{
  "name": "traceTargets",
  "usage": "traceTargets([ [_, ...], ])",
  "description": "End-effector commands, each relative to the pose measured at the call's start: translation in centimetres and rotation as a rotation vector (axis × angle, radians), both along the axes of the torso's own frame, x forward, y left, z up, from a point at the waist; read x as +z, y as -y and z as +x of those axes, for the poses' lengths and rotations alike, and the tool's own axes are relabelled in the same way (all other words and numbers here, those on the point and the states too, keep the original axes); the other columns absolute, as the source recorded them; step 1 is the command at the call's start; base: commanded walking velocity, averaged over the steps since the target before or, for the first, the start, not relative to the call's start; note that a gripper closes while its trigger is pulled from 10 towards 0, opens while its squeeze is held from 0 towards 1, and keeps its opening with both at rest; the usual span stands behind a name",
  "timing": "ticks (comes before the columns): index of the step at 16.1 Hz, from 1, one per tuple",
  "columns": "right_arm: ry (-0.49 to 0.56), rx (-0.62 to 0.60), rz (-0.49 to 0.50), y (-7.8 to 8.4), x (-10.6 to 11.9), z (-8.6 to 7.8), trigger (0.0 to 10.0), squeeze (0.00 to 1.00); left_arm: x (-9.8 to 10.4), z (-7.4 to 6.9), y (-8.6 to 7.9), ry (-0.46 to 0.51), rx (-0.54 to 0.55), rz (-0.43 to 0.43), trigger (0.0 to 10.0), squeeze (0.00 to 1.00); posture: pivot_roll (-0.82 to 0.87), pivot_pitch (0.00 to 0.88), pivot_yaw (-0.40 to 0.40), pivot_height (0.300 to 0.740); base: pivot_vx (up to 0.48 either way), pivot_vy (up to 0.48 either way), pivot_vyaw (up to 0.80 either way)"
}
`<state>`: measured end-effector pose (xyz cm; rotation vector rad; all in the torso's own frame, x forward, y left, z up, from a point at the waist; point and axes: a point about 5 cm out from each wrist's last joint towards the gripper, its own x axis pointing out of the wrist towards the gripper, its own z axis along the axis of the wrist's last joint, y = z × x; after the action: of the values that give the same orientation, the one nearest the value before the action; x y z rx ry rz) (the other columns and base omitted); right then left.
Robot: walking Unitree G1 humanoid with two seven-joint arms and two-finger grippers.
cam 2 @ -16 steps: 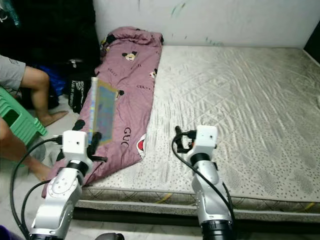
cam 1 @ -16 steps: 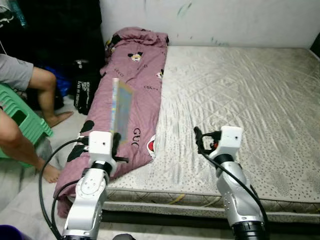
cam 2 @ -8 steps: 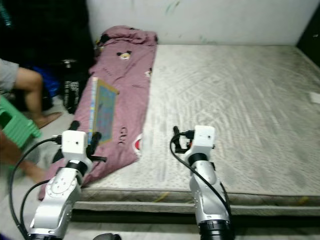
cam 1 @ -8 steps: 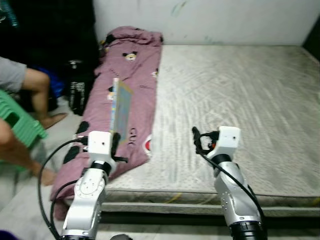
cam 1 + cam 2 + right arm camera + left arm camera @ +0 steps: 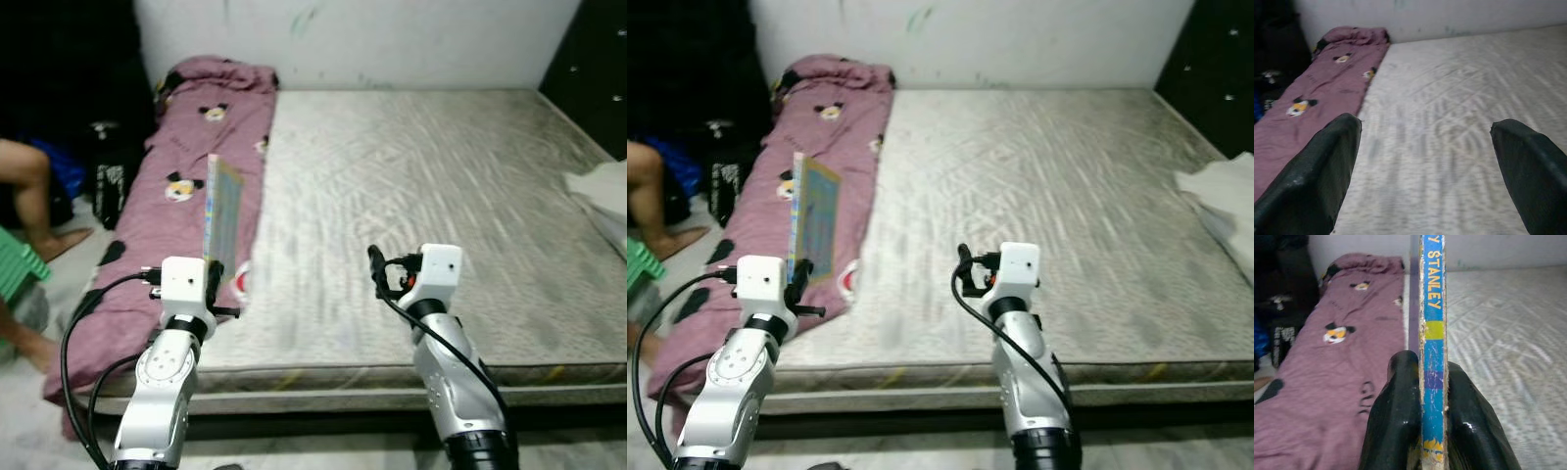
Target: Clean up the room
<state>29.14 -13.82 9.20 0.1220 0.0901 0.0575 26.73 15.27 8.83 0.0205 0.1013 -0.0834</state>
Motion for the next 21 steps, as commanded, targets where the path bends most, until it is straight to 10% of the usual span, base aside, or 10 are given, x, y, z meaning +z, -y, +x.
traceTargets([
  [1,-0.007,-0.022,-0.009,0.59,-0.19,-0.09,10.0,0.00,0.95,0.29,0.94,0.048,-0.031,-0.009,10.0,0.00,-0.01,0.014,0.016,0.740,0.000,-0.390,0.00],
  [21,-0.010,-0.016,-0.014,0.58,-0.38,-0.17,10.0,0.00,1.23,0.10,1.50,0.081,-0.086,-0.055,10.0,0.00,-0.01,0.000,0.011,0.740,0.042,-0.133,0.00],
])
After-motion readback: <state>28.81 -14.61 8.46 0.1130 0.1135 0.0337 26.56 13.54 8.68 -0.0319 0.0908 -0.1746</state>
